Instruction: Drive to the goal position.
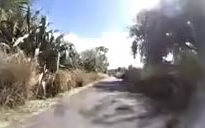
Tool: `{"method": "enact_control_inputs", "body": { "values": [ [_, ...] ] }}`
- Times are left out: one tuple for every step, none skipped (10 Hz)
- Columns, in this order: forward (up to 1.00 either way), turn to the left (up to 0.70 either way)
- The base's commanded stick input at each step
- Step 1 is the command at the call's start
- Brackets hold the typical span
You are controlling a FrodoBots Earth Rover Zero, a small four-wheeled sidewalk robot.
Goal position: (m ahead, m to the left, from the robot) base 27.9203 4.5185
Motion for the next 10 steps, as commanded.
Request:
{"method": "enact_control_inputs", "body": {
  "values": [
    [0.85,0.00],
    [0.85,0.00],
    [0.85,0.00],
    [0.85,0.00],
    [0.85,0.00],
    [0.85,0.00],
    [0.85,0.00],
    [0.85,0.00],
    [0.85,0.00],
    [0.85,0.00]
  ]
}}
